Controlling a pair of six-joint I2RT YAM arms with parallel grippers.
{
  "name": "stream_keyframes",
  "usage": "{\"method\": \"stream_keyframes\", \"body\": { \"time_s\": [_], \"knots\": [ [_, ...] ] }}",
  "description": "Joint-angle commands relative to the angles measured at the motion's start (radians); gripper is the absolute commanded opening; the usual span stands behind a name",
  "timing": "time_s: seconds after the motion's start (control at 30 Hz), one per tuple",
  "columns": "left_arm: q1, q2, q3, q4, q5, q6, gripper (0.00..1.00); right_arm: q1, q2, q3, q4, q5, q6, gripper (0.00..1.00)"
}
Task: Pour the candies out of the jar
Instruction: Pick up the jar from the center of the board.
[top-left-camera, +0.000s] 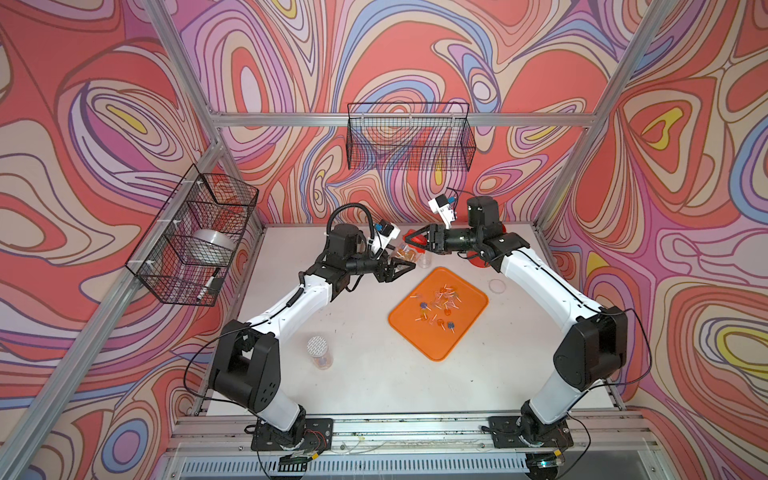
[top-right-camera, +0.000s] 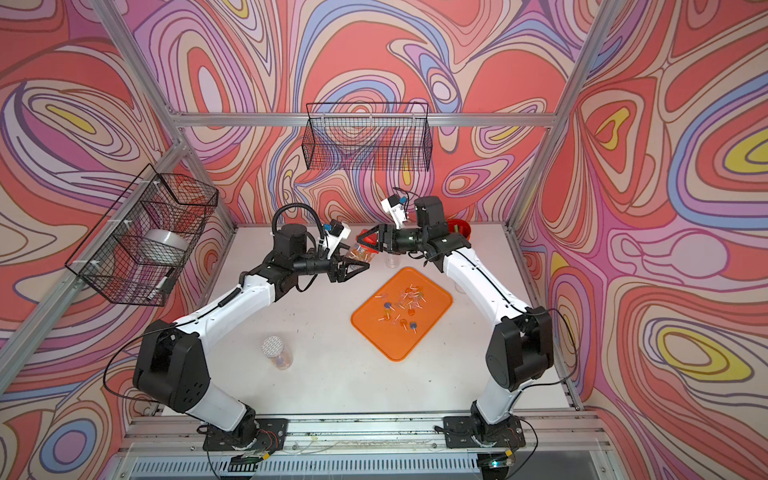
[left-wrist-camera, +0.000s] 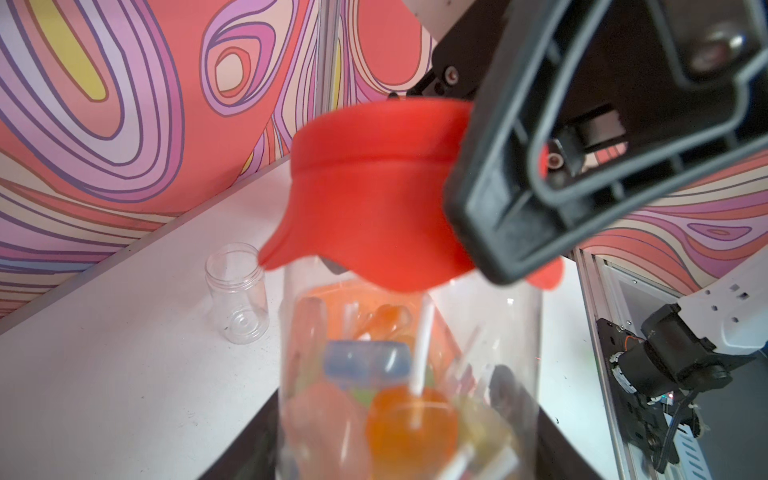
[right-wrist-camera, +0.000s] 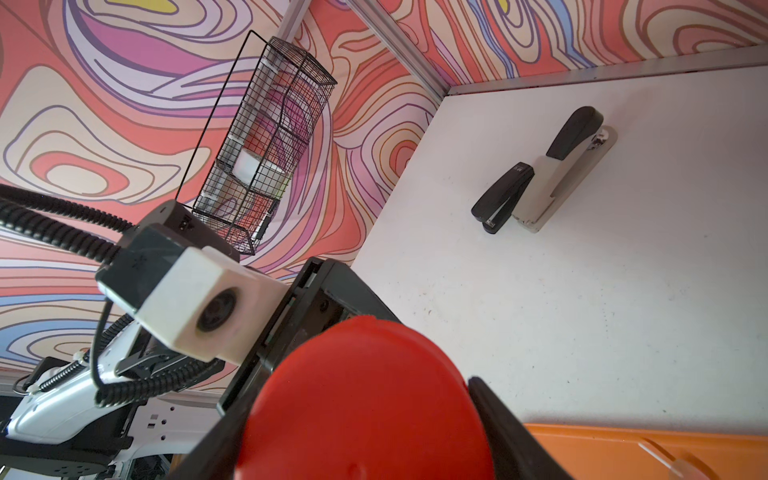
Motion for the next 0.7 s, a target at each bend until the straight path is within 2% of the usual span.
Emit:
{"method": "stream_keyframes", "body": {
  "time_s": [0.0, 0.03, 0.17, 0.37, 0.5, 0.67],
  "knots": [
    [0.001, -0.005, 0.026, 0.017, 0.007, 0.003, 0.47, -0.001, -0.034, -0.014, 0.033, -0.02, 0.003, 0.37],
    [0.001, -0.005, 0.025, 0.019, 0.009, 0.0, 0.38, -0.001, -0.034, -0.014, 0.033, -0.021, 0.005, 0.37],
    [0.001, 0.002, 0.031, 0.021, 0.017, -0.006, 0.3, -0.001, -0.038, -0.018, 0.038, -0.019, 0.007, 0.37],
    [0.001, 0.01, 0.039, 0.02, 0.019, -0.011, 0.26, -0.001, -0.038, -0.02, 0.044, -0.017, 0.01, 0.37],
    [0.001, 0.013, 0.039, 0.013, 0.014, -0.008, 0.35, -0.001, -0.041, -0.018, 0.044, -0.013, 0.01, 0.37],
    [0.001, 0.025, 0.048, 0.017, 0.006, -0.012, 0.62, -0.002, -0.05, -0.019, 0.044, -0.01, 0.009, 0.37]
  ]
}}
